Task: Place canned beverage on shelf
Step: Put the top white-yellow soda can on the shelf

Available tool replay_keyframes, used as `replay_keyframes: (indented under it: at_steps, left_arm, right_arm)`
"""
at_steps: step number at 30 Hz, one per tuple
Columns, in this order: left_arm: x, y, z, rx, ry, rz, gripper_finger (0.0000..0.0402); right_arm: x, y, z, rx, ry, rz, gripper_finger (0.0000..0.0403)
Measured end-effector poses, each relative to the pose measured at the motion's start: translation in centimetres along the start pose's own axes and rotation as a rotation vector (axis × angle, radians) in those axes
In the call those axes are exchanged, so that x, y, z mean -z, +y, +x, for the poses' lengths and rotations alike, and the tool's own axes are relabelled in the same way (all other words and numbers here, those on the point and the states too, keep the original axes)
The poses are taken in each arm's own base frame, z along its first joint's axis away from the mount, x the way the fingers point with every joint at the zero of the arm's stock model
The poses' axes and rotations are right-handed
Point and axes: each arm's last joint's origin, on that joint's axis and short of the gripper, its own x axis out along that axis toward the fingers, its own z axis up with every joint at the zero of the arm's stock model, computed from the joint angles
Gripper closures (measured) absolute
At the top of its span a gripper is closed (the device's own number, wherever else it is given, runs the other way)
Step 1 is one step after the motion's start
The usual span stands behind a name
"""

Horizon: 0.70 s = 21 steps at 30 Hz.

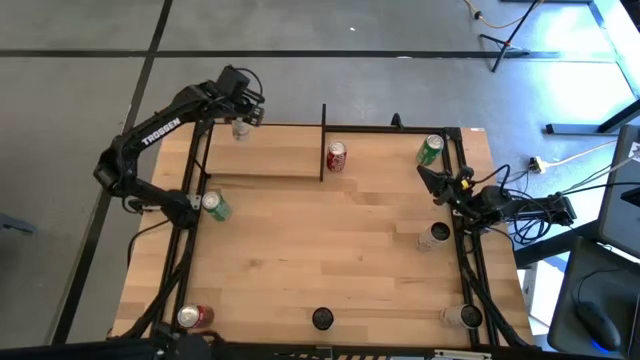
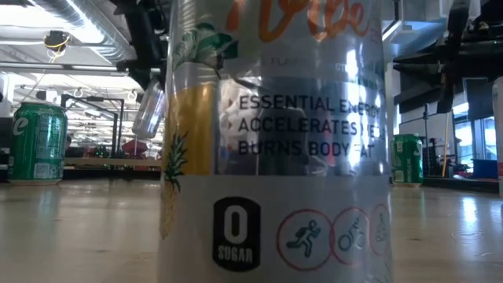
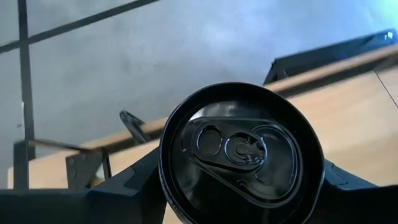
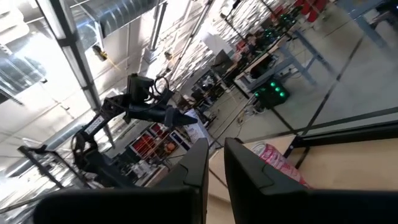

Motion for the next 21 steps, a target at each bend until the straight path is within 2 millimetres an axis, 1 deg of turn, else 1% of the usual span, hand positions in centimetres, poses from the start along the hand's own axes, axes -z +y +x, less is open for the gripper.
replay_keyframes:
  at_steps: [3,7,10,15,21]
  left_arm:
    - [-0.2,1.0,0.7,-0.019,-0.011,-0.019,0.0174]
    - [0.0,2.6,2.0,-0.045,0.003,-0.053,0.0173]
    - [0.0,3.4,2.7,-0.050,-0.010,-0.066,0.0173]
    - [0.7,4.4,4.0,-0.057,0.006,-0.095,0.0173]
    - [1.3,5.1,5.3,-0.073,-0.004,-0.122,0.0173]
  right_arm:
    - [0.0,0.0,0.0,0.012,-0.008,0.000,0.0361]
    - [0.0,-0.1,0.0,0.024,-0.016,0.000,0.0361]
    - [0.0,-0.1,0.0,0.031,-0.017,-0.004,0.0361]
    - [0.0,-0.1,0.0,0.037,-0.016,-0.007,0.0361]
    - [0.0,-0.2,0.0,0.060,-0.027,-0.011,0.0361]
